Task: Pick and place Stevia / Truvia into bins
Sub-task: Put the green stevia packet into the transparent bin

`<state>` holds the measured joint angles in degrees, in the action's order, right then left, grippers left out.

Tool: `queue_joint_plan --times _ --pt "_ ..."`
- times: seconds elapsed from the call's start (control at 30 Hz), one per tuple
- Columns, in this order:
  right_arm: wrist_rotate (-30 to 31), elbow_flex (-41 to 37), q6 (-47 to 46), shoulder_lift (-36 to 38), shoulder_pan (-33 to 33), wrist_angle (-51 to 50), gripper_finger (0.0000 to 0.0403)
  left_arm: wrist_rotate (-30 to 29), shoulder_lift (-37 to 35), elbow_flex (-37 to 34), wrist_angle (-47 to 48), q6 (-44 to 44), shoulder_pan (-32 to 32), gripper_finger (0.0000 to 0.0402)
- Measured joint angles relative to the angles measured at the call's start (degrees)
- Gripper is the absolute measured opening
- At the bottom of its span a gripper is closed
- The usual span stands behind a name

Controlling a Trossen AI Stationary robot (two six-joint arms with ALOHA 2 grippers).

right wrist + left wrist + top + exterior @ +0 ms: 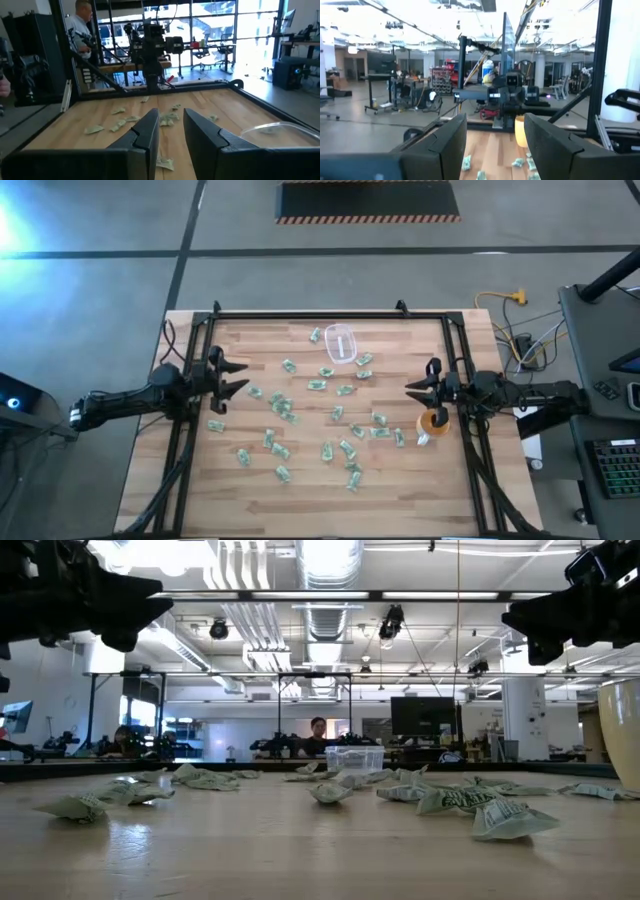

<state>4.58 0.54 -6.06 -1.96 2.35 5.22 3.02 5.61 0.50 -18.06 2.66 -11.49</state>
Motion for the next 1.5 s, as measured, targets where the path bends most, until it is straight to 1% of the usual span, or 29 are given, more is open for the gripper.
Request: queue_joint_plan --times 0.13,0.27,0.37,0.47,0.53,0.6,0.67,0.73,0.83,0.9,0.97,1.13,1.2,1.23,1.3,1.37,1.43,1.5 --pt "0.00 0.00 0.67 -0.04 0.00 -0.64 0.0082 -0.29 0.00 0.01 0.33 -0.02 0.00 0.0183" --pt "-0.02 0.02 0.69 -0.29 0.00 -4.21 0.0082 -0.54 -0.02 -0.05 3.19 -0.02 0.00 0.0183" --pt "0.00 0.02 0.71 -1.16 0.00 -4.19 0.0082 -0.57 0.21 -0.05 5.19 -0.42 -0.01 0.0183" --pt "0.04 0.02 1.95 -2.07 0.00 -4.18 0.0082 -1.65 0.63 -0.05 4.95 -3.85 -0.02 0.0183" --pt "0.18 0.02 6.40 -2.33 0.00 -3.88 0.0082 -3.31 0.59 -0.07 4.03 -4.65 -0.02 0.0183" --pt "0.79 0.02 8.46 -2.43 0.00 -3.06 0.0082 -4.83 0.57 -0.07 3.77 -6.43 -0.02 0.0183" --pt "1.95 0.00 7.35 -2.54 0.00 -1.58 0.0082 -4.80 1.74 -0.07 4.48 -10.38 -0.04 0.0183" --pt "1.64 0.00 6.00 -2.58 0.00 -1.38 0.0082 -4.00 3.33 -0.07 6.77 -13.15 -0.04 0.0183" --pt "-1.63 0.00 5.99 -2.72 0.00 -1.65 0.0082 -4.03 7.89 -0.07 8.64 -15.20 -0.04 0.0183" --pt "-4.12 0.00 6.19 -2.71 0.00 -1.48 0.0082 -4.64 11.83 0.07 7.88 -15.29 -0.04 0.0183" --pt "-4.92 0.00 6.13 -2.71 0.02 -1.16 0.0082 -4.93 15.99 0.95 7.64 -15.33 -0.04 0.0183" --pt "-4.90 0.00 9.65 -2.69 0.02 0.40 0.0082 -4.91 25.81 4.34 -3.06 -17.18 -0.04 0.0183" --pt "-4.90 0.00 12.72 -2.71 0.02 1.92 0.0082 -5.11 29.50 6.32 -7.25 -19.64 -0.04 0.0183" --pt "-4.92 0.00 14.14 -2.71 0.02 2.94 0.0082 -5.52 30.96 7.42 -7.87 -21.34 -0.04 0.0183" --pt "-4.91 0.00 16.29 -2.71 0.02 6.02 0.0082 -8.37 33.90 9.57 -7.48 -24.96 -0.07 0.0183" --pt "-5.02 0.00 16.39 -2.71 0.02 9.65 0.0082 -13.17 37.13 11.49 -6.93 -28.46 -0.16 0.0183" --pt "-5.03 0.00 16.35 -2.69 0.02 12.75 0.0082 -16.80 40.32 13.12 -6.90 -31.71 -0.20 0.0183" --pt "-4.95 0.03 16.63 -2.69 0.02 15.32 0.0082 -18.46 43.64 14.83 -6.19 -33.77 -0.56 0.0183"
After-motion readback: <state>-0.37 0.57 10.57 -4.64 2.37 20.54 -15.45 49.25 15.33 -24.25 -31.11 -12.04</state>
